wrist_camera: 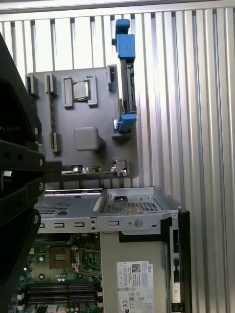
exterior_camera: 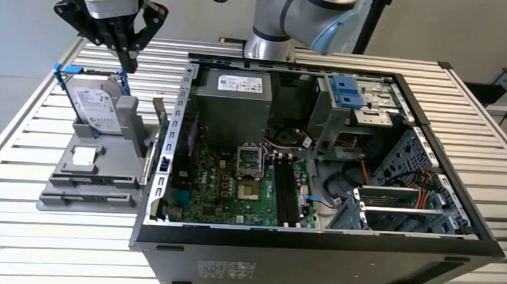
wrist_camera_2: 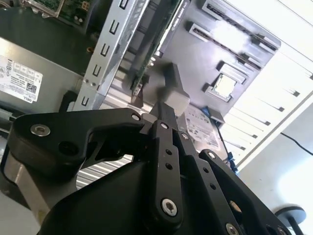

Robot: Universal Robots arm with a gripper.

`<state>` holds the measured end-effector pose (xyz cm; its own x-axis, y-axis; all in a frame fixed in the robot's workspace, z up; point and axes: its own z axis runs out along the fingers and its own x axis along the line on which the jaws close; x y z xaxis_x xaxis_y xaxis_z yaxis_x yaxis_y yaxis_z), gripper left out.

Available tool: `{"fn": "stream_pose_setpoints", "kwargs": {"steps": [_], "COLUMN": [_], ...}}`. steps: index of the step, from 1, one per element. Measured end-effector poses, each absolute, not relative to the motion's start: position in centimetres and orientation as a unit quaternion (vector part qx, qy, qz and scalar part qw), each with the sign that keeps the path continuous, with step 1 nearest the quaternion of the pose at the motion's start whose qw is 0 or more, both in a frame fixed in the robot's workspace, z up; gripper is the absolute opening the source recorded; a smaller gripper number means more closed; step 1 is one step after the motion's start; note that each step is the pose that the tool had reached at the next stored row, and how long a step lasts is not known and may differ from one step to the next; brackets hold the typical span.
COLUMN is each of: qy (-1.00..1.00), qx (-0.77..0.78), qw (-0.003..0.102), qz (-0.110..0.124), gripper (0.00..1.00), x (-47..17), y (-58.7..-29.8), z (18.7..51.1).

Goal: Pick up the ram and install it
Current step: 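Reach for the ram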

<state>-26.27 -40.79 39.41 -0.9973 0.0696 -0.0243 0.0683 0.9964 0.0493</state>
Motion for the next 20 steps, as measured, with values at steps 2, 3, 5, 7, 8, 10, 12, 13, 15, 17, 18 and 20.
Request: {"fn": "stream_pose_setpoints", "kwargs": {"steps": [2, 3, 5, 7, 8, 10, 12, 13, 15, 17, 18, 20], "qy": [0.999, 0.999, 0.999, 0.999, 0.999, 0.999, 0.999, 0.999, 0.999, 0.999, 0.999, 0.999], "qx": [0.035, 0.035, 0.035, 0.035, 0.035, 0.035, 0.035, 0.035, 0.035, 0.035, 0.034, 0.035], "qw": [0.013, 0.013, 0.013, 0.013, 0.013, 0.013, 0.013, 0.013, 0.013, 0.012, 0.012, 0.011], "qz": [0.024, 0.024, 0.024, 0.024, 0.024, 0.024, 0.024, 0.024, 0.024, 0.024, 0.024, 0.027], "gripper": [0.00, 0.00, 0.00, 0.00, 0.00, 0.00, 0.00, 0.00, 0.00, 0.00, 0.00, 0.00], "x": [-27.2, -27.6, -28.6, -29.5, -29.9, -30.8, -31.8, -32.2, -33.1, -33.9, -33.9, -33.8], "y": [-40.8, -40.8, -40.8, -40.8, -40.8, -40.8, -40.8, -40.8, -40.8, -40.8, -40.9, -41.5], "z": [39.4, 39.4, 39.4, 39.4, 39.4, 39.3, 39.3, 39.3, 39.3, 39.3, 39.3, 39.3]}}
